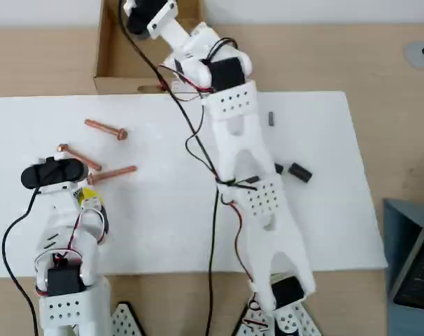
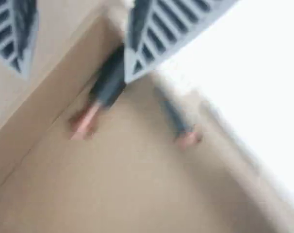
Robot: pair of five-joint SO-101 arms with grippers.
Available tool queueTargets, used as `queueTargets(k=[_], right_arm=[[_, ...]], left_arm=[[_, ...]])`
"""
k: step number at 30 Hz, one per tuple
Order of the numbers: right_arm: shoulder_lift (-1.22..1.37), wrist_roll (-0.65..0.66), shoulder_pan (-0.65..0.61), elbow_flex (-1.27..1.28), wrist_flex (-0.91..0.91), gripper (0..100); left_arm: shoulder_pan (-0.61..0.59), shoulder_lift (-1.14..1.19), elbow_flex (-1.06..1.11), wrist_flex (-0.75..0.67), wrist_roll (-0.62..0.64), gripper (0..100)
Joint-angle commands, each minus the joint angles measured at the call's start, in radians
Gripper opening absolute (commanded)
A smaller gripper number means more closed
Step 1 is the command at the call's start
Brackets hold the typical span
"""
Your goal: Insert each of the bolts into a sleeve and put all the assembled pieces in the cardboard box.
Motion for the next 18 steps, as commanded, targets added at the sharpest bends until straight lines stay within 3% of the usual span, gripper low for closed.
queueTargets(k=[1, 10, 18], right_arm=[[-0.143, 0.009, -0.005, -0.044, 0.12, 14.9], [-0.318, 0.003, -0.007, -0.045, 0.318, 14.9], [-0.46, -0.037, -0.004, 0.007, 0.322, 14.8]], left_arm=[[-0.005, -0.01, 0.012, -0.002, 0.008, 0], [-0.005, -0.01, 0.012, 0.002, 0.006, 0], [-0.008, -0.01, 0.012, 0.002, 0.006, 0]])
